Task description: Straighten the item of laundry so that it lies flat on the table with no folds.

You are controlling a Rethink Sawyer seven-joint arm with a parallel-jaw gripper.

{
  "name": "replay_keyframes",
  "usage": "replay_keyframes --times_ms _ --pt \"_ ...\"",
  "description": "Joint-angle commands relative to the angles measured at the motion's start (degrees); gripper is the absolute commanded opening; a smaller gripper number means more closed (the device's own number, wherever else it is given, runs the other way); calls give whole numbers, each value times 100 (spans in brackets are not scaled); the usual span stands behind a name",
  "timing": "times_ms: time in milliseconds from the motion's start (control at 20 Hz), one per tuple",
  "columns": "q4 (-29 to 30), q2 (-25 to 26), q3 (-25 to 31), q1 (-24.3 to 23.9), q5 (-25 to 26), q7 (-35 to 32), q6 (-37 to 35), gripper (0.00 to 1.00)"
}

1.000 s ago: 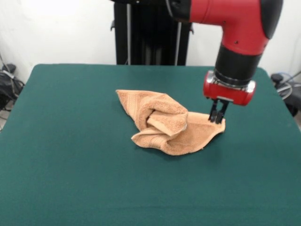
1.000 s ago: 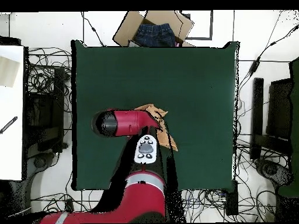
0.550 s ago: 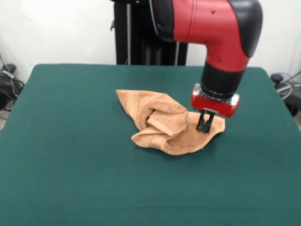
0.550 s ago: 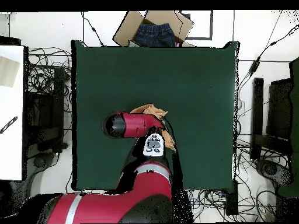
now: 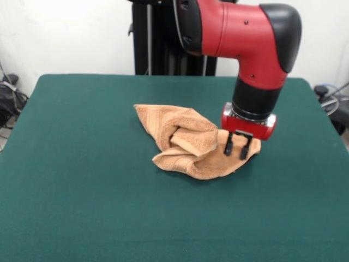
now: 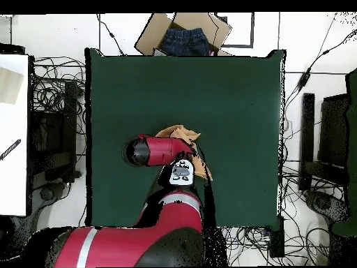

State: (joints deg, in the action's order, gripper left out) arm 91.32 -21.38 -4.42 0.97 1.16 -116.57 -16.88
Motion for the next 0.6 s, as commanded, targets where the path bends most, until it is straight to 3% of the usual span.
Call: replay_keyframes --times_ms 50,600 --pt "-21 278 27 182 10 -796 192 100" --pt "-5 271 196 94 -115 -789 86 100"
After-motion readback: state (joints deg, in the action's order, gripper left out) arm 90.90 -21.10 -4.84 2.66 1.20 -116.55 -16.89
